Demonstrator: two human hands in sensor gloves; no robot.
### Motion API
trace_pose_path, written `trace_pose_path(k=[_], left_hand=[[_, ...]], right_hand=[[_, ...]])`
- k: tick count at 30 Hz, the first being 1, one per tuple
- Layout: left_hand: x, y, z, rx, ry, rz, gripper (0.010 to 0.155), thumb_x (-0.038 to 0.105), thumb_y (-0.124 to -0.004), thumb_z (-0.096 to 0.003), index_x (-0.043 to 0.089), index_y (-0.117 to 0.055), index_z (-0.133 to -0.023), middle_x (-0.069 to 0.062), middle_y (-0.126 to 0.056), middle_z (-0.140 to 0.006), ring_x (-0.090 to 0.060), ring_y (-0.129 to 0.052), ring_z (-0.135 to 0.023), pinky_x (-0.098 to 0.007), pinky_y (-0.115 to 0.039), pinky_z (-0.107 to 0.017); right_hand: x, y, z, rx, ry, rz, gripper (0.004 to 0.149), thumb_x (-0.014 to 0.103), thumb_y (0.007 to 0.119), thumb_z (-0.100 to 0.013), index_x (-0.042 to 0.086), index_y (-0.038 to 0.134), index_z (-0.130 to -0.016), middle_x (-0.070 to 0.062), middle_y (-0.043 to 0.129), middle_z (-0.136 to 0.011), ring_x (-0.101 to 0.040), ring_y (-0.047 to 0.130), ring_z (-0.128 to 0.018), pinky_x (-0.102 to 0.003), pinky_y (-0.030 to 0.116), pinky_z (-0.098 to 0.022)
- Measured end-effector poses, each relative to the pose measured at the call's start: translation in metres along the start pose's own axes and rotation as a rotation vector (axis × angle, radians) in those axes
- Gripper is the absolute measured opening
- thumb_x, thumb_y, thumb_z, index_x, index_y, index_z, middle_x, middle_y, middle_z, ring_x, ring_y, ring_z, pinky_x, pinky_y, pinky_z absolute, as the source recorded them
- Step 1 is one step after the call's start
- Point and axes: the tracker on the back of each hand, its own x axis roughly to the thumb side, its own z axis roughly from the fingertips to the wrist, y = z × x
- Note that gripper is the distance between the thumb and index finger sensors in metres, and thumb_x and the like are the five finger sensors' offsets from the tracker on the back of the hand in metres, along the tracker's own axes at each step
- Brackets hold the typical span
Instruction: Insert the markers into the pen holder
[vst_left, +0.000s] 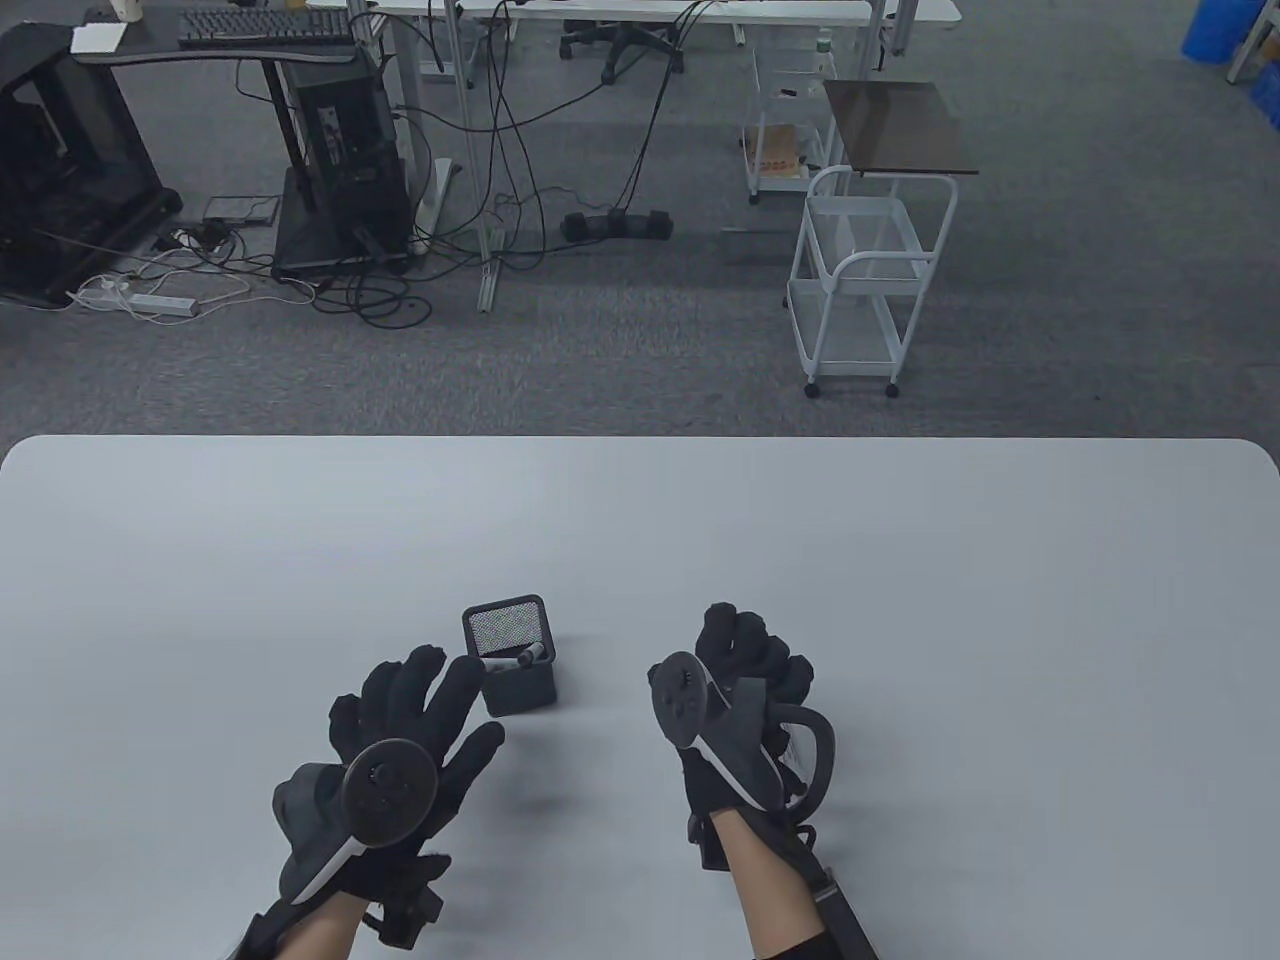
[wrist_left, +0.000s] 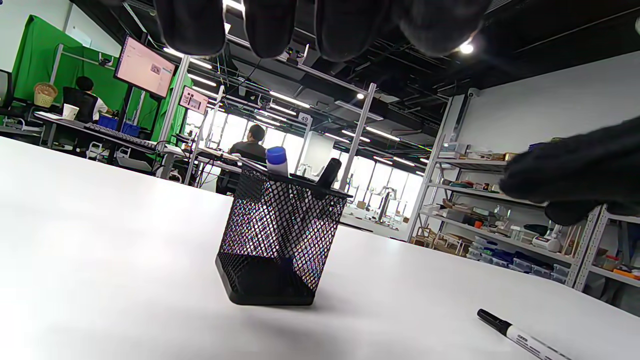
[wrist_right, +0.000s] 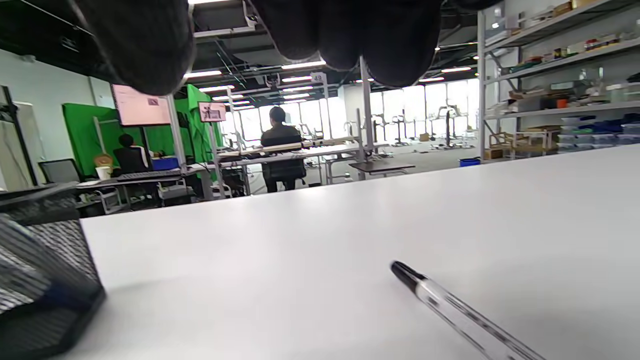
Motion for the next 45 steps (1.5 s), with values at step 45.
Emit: trace_pose_path(k=[45], left_hand=[[0.001, -0.001, 0.001, 0.0, -0.002, -0.007, 0.065, 0.06, -0.061, -0.0603, 0.037, -0.048, -0.12, -0.008, -0.04, -0.131, -0.054, -0.044, -0.12, -0.077, -0.033, -0.08]], right_hand=[[-0.073, 0.081, -0.005, 0.383, 0.34, 0.081, 0.063, 0.029, 0.084, -0.057, -0.011, 0.069, -0.102, -0.037, 0.079, -0.088, -0.039, 0.095, -0.066, -0.064, 0.069, -0.053]])
